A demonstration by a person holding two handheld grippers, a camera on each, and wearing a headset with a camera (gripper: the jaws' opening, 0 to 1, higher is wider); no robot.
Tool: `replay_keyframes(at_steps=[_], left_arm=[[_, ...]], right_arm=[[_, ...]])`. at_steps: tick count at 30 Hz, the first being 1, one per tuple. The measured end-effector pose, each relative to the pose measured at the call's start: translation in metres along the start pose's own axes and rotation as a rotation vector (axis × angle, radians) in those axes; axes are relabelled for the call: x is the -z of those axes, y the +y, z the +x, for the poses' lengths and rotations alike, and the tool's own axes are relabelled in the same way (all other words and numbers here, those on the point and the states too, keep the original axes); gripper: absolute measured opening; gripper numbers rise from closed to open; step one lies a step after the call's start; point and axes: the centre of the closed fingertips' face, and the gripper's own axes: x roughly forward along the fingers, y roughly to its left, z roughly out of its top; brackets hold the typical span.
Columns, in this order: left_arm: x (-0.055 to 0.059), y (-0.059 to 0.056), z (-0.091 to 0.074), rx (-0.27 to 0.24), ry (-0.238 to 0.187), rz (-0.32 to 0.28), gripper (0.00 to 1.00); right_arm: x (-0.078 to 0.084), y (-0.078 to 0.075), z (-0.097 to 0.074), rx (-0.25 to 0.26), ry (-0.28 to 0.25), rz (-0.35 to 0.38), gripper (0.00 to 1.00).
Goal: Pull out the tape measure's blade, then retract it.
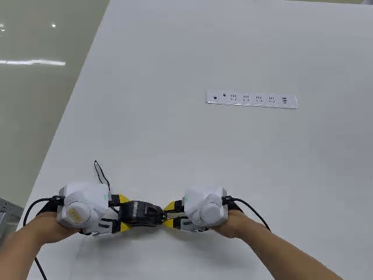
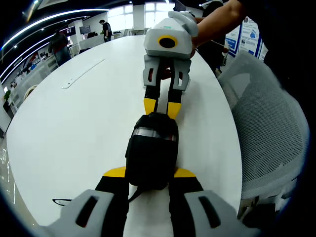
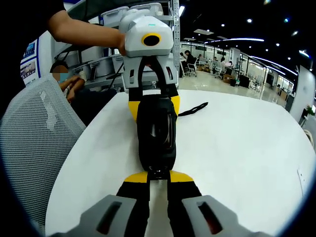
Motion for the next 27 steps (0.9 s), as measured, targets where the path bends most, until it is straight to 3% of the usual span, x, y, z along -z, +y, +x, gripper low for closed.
replay_keyframes(at_steps=[27], left_arm=[[0.0006, -0.0009, -0.0017, 0.012, 0.002, 0.003, 0.27]], right_arm=[[-0.0024, 0.0033, -0.0027, -0.018, 0.015, -0.001, 0.09]])
